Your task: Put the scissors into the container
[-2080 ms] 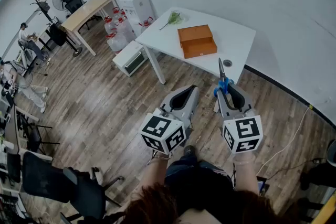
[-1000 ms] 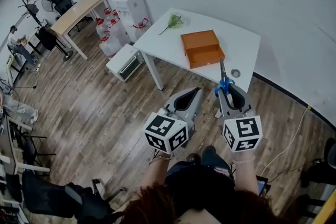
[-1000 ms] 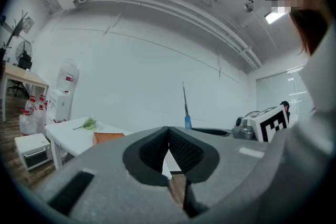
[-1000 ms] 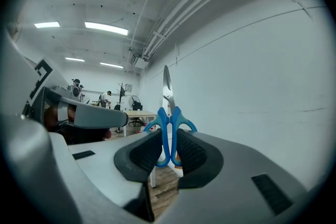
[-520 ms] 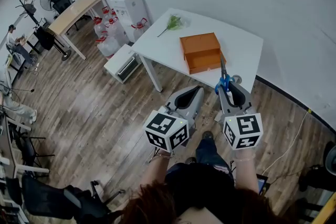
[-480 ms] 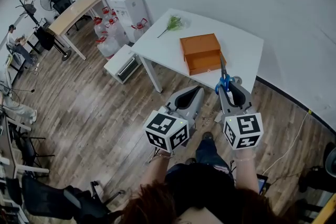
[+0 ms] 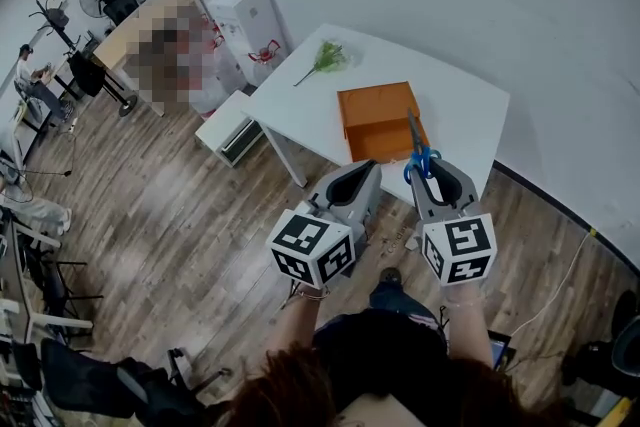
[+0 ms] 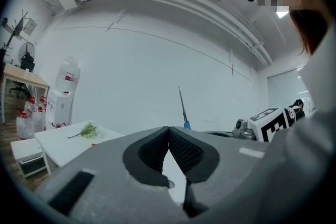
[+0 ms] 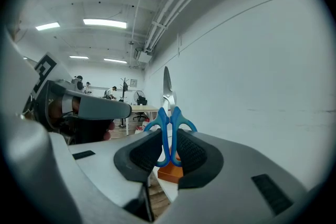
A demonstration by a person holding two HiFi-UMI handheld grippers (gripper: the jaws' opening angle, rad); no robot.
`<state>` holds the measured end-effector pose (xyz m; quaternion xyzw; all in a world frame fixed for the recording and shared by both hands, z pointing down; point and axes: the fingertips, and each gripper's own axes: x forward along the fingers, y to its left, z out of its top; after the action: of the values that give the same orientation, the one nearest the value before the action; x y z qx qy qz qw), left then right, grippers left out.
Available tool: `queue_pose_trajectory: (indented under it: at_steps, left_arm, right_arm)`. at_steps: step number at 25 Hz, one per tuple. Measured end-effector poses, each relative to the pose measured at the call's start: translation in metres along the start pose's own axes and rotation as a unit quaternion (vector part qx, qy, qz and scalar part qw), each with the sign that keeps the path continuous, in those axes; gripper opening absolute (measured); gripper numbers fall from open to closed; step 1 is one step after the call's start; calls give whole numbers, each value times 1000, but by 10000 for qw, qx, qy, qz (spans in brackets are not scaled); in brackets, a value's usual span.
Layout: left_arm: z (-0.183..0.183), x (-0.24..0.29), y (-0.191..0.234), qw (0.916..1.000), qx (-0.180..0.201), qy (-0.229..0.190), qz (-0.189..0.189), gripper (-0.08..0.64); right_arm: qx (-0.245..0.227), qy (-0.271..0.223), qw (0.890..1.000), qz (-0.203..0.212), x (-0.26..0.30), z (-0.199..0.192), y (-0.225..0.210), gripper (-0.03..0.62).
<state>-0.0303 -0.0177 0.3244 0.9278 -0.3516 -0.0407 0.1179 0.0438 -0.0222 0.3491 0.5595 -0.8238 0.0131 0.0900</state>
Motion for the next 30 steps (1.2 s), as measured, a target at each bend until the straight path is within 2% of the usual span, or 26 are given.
queue_pose_trajectory:
  at_steps: [12,20,27,30]
  left_arm:
    - [6,80,34,9988,-30,-74,483,15]
    - [-1,101,54,9956,-130,-31,923,15]
    - [-7,111,71,9945,-151,25,1041,15]
    - [-7,122,81,9948,-134,41,1013,15]
  right_arm:
    - [-298,144,9984,466,58,-5,-62,78]
    - [-539,372,9951,737,87,-19,-87,78]
    - [-729,572,9915,915,111,-35,-91,78]
    - [-954,682,9881,996,129,-43,-94,78]
